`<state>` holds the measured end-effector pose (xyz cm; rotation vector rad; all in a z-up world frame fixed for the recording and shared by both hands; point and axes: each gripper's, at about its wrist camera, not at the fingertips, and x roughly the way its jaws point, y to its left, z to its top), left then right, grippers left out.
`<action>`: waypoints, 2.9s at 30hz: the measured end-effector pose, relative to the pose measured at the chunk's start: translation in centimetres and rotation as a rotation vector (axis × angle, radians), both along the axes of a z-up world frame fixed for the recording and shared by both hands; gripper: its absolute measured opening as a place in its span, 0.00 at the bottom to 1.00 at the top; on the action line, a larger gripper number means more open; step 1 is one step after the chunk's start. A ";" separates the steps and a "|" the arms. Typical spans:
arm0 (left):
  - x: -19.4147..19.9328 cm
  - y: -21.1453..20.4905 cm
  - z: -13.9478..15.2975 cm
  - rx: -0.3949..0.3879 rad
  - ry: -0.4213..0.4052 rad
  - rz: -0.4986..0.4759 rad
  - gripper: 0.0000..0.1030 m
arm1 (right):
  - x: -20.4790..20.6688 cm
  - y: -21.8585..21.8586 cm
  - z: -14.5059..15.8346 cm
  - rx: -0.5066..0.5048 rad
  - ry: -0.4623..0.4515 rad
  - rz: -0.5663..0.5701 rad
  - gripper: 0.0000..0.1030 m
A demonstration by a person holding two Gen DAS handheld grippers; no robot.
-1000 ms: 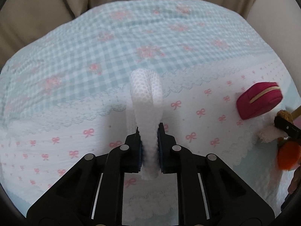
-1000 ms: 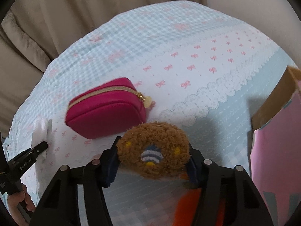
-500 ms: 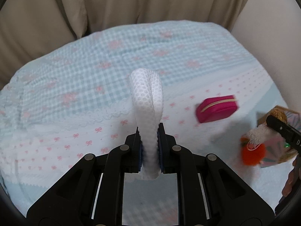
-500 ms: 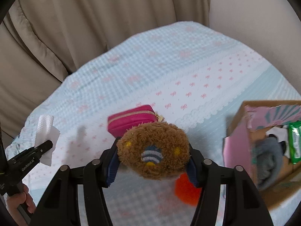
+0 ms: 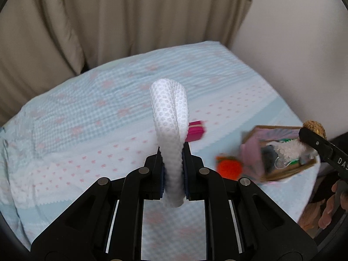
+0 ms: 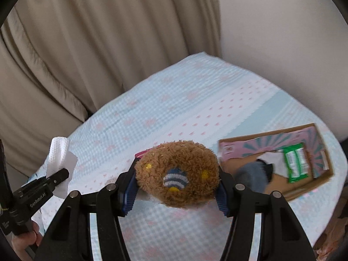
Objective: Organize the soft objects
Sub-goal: 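Lift and carry the white cloth and brown bear over the box, then open both tools to drop the cloth and bear into the box, then move both tools back toward the pink pouch and orange pompom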
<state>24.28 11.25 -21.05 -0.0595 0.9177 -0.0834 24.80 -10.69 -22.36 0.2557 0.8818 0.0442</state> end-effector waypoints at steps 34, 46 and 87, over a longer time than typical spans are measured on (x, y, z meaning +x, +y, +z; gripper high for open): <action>7.0 -37.3 -10.8 0.046 0.314 -0.157 0.11 | 5.4 -31.1 -6.3 0.019 0.274 -0.021 0.54; 8.5 -38.9 -16.0 0.136 0.443 -0.133 0.18 | 8.8 -32.1 -12.7 0.139 0.440 -0.048 0.56; -0.5 -29.8 2.1 0.079 0.158 -0.085 1.00 | 0.2 -25.3 4.0 -0.047 0.054 0.033 1.00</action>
